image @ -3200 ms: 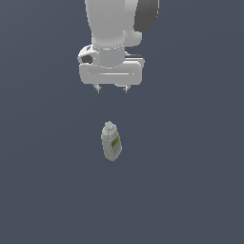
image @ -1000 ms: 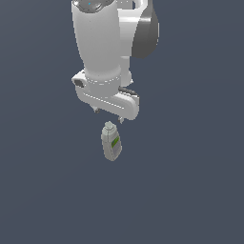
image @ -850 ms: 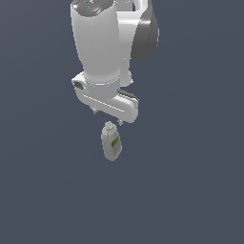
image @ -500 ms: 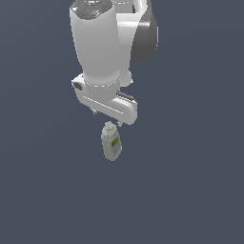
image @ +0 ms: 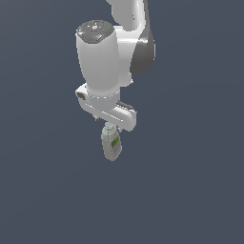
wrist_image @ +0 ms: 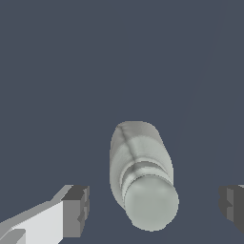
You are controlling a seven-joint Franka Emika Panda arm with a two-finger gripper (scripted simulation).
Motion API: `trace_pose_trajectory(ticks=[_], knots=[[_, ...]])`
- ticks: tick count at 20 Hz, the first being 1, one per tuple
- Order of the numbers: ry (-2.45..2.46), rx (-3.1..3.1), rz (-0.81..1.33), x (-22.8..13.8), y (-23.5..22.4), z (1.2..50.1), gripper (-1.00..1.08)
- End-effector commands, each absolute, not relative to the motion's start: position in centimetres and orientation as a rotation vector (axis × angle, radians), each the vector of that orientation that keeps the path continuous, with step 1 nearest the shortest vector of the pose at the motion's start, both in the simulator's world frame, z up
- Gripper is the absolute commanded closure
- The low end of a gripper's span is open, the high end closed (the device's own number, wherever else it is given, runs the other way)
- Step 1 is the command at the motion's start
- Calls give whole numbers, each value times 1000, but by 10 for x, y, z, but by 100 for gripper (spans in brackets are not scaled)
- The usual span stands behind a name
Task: Pick up the object and move it to a goal position.
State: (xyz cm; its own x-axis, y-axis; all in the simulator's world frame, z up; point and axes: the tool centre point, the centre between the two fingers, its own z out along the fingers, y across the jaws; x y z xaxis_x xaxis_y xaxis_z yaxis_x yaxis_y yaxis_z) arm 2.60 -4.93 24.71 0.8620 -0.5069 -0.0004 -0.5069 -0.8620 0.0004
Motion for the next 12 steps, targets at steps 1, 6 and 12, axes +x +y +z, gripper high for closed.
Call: trace_pose_trajectory(ticks=[1,6,12], knots=[[-826,3031,0,26,-49,237,-92],[-827,3030,0,27,-49,230,-92],[-827,3030,0,27,-49,230,108]])
